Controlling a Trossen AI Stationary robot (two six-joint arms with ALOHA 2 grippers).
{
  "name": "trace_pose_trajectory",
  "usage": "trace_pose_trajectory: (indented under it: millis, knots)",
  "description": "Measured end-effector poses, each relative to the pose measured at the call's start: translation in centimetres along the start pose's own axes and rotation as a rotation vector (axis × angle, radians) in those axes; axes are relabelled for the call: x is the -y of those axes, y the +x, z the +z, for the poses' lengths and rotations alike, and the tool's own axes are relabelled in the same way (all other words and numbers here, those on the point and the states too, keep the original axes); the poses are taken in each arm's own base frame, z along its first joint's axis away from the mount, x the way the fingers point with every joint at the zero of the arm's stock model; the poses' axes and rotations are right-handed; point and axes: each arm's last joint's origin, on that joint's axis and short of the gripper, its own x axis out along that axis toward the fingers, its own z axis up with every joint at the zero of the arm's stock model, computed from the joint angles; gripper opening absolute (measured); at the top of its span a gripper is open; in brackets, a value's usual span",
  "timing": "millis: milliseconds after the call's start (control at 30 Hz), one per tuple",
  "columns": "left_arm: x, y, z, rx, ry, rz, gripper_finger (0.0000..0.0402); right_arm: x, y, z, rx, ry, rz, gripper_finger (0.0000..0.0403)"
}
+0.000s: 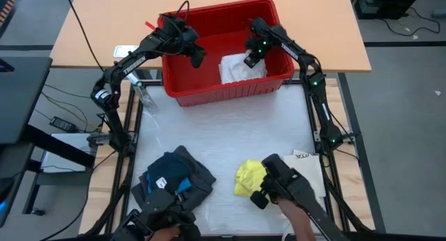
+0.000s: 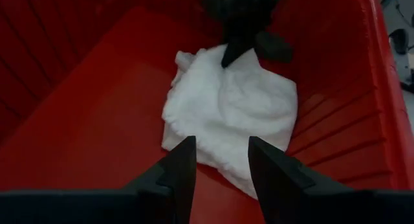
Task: Fold laundry
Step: Fold the white blouse
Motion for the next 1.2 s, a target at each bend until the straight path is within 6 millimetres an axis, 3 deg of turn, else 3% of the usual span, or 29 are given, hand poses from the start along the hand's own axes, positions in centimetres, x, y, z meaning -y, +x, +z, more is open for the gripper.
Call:
trace_pose_trajectory:
  millis: [100,333,433,533,700,833,967,1067,1200]
  knots:
    - [0.4,-0.8,0.4,0.011,-0.023,-0.001,0.0144,-0.9,-4.4,0.5,0.101,0.015,0.004,0.0035]
    - [3.9,-4.9,2.9,0.148,0.071,-0.023,0.0143,-5.2,-19.3,-0.3,0.452,-0.073,-0.142,0.0035]
    - [6.4,-6.9,3.9,0.220,0.168,-0.105,0.0143,-8.0,-25.2,-2.2,0.580,-0.121,-0.188,0.0035]
    - [9.4,-8.2,4.5,0.279,0.273,-0.276,0.0143,-10.6,-29.8,-4.4,0.680,-0.179,-0.215,0.0035]
    - [14.7,-8.3,4.7,0.291,0.334,-0.501,0.0143,-14.5,-36.4,-8.6,0.867,-0.220,-0.258,0.0035]
    - [18.6,-7.2,3.8,0.207,0.335,-0.633,0.0143,-16.9,-40.0,-12.2,0.975,-0.221,-0.186,0.0035]
    - [21.8,-4.7,1.8,0.026,0.321,-0.713,0.0143,-18.4,-41.8,-15.1,0.994,-0.220,-0.100,0.0035]
    - [23.1,-2.1,0.1,-0.124,0.317,-0.630,0.0143,-19.2,-42.5,-16.4,1.003,-0.214,-0.035,0.0035]
    - [23.2,1.9,-2.0,-0.282,0.347,-0.364,0.0143,-20.3,-42.8,-17.4,0.997,-0.232,0.056,0.0035]
